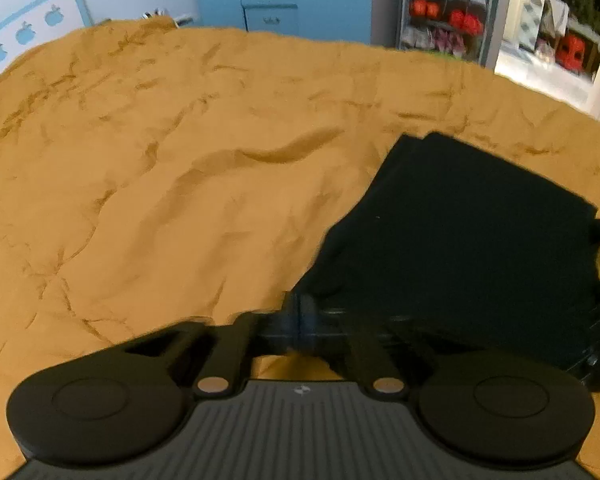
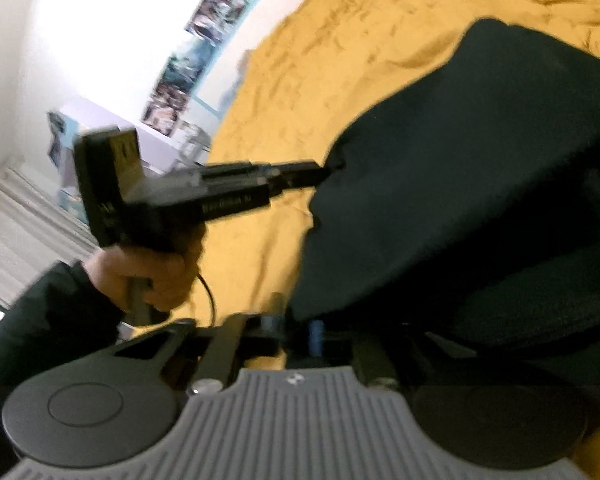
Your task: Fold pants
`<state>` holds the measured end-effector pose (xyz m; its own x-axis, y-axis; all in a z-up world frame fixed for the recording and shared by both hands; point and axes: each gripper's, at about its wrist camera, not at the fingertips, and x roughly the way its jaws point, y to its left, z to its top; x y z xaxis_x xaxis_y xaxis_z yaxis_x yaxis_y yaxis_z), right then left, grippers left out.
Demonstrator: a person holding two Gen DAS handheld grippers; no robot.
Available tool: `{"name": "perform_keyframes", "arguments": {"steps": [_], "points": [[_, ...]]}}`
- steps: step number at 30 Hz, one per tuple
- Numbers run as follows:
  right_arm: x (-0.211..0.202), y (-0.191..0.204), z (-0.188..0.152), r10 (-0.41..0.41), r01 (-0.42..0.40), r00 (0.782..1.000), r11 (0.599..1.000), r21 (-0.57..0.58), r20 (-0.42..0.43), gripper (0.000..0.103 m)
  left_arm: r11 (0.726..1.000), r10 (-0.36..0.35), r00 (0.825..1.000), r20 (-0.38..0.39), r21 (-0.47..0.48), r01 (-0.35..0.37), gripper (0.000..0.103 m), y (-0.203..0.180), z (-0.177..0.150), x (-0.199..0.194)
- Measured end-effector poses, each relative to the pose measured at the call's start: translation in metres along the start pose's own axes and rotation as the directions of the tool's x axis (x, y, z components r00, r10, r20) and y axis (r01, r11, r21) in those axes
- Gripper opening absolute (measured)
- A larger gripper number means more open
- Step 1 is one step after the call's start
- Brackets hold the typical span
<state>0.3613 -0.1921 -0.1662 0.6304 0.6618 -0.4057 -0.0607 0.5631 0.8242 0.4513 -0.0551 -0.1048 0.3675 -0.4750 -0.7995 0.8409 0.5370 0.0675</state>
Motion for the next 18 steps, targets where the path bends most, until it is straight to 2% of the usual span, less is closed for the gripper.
{"name": "perform_keyframes", "arguments": {"steps": [4,6,8,11,12,13,14,15,16,18], "points": [[-0.005,0.004,0.007,0.058,-0.058,0.997,0.998,0.018,-0.044,0.0,1.0,-0.007,1.0,0.015,-0.015,0.007,0.0,0.006,0.005,-0.004],[-0.016,0.004,0.012,0.133,-0.129,0.988,0.99,0.054,-0.08,0.0,0.998,-0.042,0.998,0.051,-0.045,0.044,0.0,0.015,0.006,-0.018],[-0.026,0.0,0.018,0.195,-0.185,0.975,0.978,0.096,-0.107,0.0,0.998,-0.043,0.996,0.08,-0.045,0.046,0.0,0.02,0.008,-0.03],[-0.036,-0.011,0.027,0.246,-0.226,0.959,0.963,0.145,-0.143,0.0,0.997,-0.059,0.997,0.059,-0.038,0.061,0.0,0.023,0.012,-0.026],[-0.035,-0.013,0.029,0.236,-0.214,0.958,0.966,0.145,-0.16,0.0,0.998,-0.049,0.997,0.056,-0.027,0.051,0.0,0.022,0.012,-0.022],[-0.034,-0.015,0.027,0.223,-0.198,0.954,0.97,0.141,-0.198,0.0,1.0,0.013,0.998,0.058,-0.02,-0.011,0.0,0.022,0.012,-0.016],[-0.028,-0.016,0.024,0.207,-0.176,0.946,0.974,0.14,-0.25,0.0,0.994,0.104,0.993,0.053,-0.022,-0.103,0.0,0.024,0.012,-0.009],[-0.024,-0.016,0.019,0.195,-0.161,0.939,0.977,0.138,-0.284,0.0,0.984,0.172,0.984,0.036,-0.054,-0.17,0.0,0.032,0.01,-0.002],[-0.021,-0.016,0.014,0.171,-0.135,0.935,0.982,0.132,-0.31,0.0,0.967,0.225,0.974,0.006,-0.125,-0.222,0.0,0.045,0.007,0.005],[-0.018,-0.018,0.009,0.113,-0.075,0.94,0.989,0.127,-0.321,0.0,0.936,0.266,0.964,-0.015,-0.235,-0.262,0.0,0.06,-0.001,0.006]]}}
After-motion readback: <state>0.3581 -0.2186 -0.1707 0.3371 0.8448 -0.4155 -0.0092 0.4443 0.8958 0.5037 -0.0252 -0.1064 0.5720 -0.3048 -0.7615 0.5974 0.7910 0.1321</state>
